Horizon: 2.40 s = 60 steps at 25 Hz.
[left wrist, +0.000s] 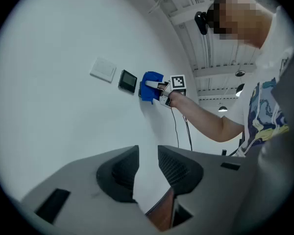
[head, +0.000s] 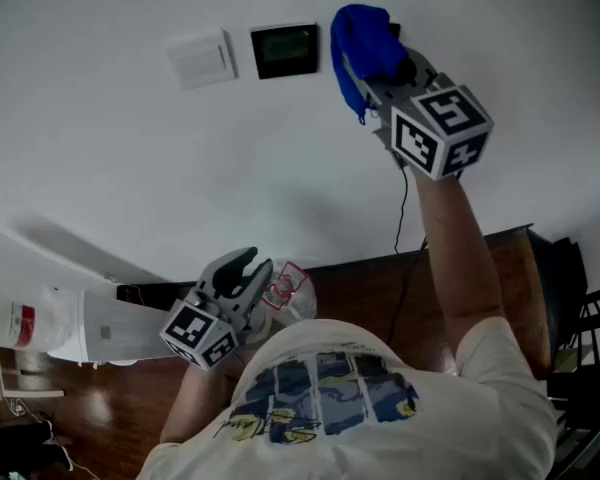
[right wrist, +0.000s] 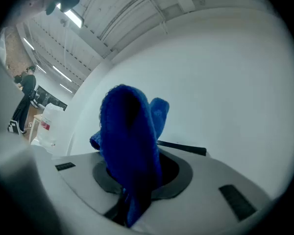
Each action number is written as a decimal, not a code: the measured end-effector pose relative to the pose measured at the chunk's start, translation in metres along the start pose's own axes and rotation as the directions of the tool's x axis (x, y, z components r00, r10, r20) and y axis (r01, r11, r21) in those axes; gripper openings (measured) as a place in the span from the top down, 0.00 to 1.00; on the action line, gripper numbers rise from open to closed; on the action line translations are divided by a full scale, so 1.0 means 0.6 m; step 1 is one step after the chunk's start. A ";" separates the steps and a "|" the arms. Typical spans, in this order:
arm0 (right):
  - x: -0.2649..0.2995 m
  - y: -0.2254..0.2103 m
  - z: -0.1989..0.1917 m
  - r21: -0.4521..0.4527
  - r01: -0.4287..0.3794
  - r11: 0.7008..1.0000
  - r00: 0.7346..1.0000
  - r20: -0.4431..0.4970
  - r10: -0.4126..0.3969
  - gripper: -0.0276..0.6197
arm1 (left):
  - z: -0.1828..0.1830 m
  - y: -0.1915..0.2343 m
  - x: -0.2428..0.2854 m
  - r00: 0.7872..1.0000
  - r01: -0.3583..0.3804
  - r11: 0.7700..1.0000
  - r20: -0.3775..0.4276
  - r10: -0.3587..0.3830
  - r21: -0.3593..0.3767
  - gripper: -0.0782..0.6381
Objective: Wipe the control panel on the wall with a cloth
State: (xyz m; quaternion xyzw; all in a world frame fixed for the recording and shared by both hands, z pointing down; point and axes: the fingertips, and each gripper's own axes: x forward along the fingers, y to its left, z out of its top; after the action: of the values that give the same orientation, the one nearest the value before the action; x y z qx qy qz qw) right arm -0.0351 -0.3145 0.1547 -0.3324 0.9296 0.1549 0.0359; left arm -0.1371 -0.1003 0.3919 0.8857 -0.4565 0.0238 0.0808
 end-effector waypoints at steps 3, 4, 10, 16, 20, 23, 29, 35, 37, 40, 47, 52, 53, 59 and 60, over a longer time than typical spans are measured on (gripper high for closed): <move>0.006 -0.003 -0.001 -0.007 0.007 1.000 1.000 -0.011 -0.007 0.82 | -0.002 -0.004 0.000 1.000 -0.002 1.000 -0.002 0.002 -0.002 0.76; 0.007 -0.006 -0.002 -0.009 0.010 1.000 1.000 -0.012 -0.011 0.82 | -0.003 -0.004 0.000 1.000 -0.005 1.000 -0.002 0.005 -0.003 0.76; 0.002 -0.037 -0.008 -0.031 0.050 0.998 0.998 -0.027 -0.050 0.82 | -0.004 0.000 -0.001 1.000 -0.011 1.000 -0.002 0.011 -0.007 0.76; -0.030 -0.084 -0.018 -0.039 0.110 0.993 0.993 -0.041 -0.112 0.82 | 0.000 -0.004 0.002 1.000 0.002 1.000 -0.006 -0.002 -0.005 0.76; -0.051 -0.111 -0.024 -0.046 0.146 0.988 0.988 -0.049 -0.148 0.82 | 0.001 -0.007 0.008 1.000 0.012 1.000 -0.005 -0.012 -0.002 0.76; -0.059 -0.125 -0.028 -0.048 0.164 0.985 0.984 -0.055 -0.167 0.82 | 0.003 -0.010 0.011 1.000 0.016 1.000 -0.007 -0.016 -0.001 0.76; -0.066 -0.141 -0.032 -0.035 0.184 0.982 0.981 -0.058 -0.186 0.82 | 0.005 -0.014 0.013 1.000 0.020 1.000 -0.007 -0.020 0.003 0.76; -0.067 -0.142 -0.032 -0.039 0.180 0.983 0.982 -0.057 -0.182 0.82 | 0.004 -0.013 0.006 1.000 0.013 1.000 -0.001 -0.013 0.001 0.76; -0.076 -0.137 -0.028 -0.041 0.182 0.982 0.982 -0.050 -0.184 0.82 | 0.003 -0.012 0.003 1.000 0.009 1.000 0.000 -0.009 -0.001 0.76; -0.091 -0.107 -0.017 -0.059 0.171 0.984 0.985 -0.027 -0.173 0.82 | -0.002 -0.006 -0.002 1.000 0.004 1.000 -0.004 -0.004 -0.005 0.76; -0.046 0.011 -0.027 -0.084 0.038 0.996 0.999 -0.024 -0.040 0.82 | -0.002 -0.009 0.002 1.000 0.018 1.000 -0.005 -0.018 -0.004 0.76; -0.003 0.033 -0.027 -0.073 0.009 0.997 1.000 -0.024 -0.010 0.82 | 0.001 -0.006 -0.003 1.000 0.013 1.000 -0.004 -0.013 -0.003 0.76; 0.004 0.033 -0.025 -0.072 0.008 0.997 1.000 -0.022 -0.010 0.82 | 0.000 -0.004 -0.005 1.000 0.008 1.000 -0.005 -0.008 -0.005 0.76; 0.021 0.019 -0.026 -0.067 0.022 0.998 0.999 -0.022 -0.024 0.82 | -0.005 0.005 -0.012 1.000 -0.013 1.000 -0.006 0.013 -0.014 0.76; 0.021 0.016 -0.026 -0.067 0.026 0.997 0.999 -0.022 -0.028 0.82 | -0.006 0.006 -0.012 1.000 -0.014 1.000 -0.007 0.013 -0.014 0.76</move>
State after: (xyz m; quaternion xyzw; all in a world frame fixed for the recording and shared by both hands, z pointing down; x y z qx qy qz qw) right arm -0.0503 -0.3201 0.1702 -0.3476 0.9198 0.1815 0.0161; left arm -0.1442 -0.0959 0.3947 0.8820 -0.4623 0.0240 0.0884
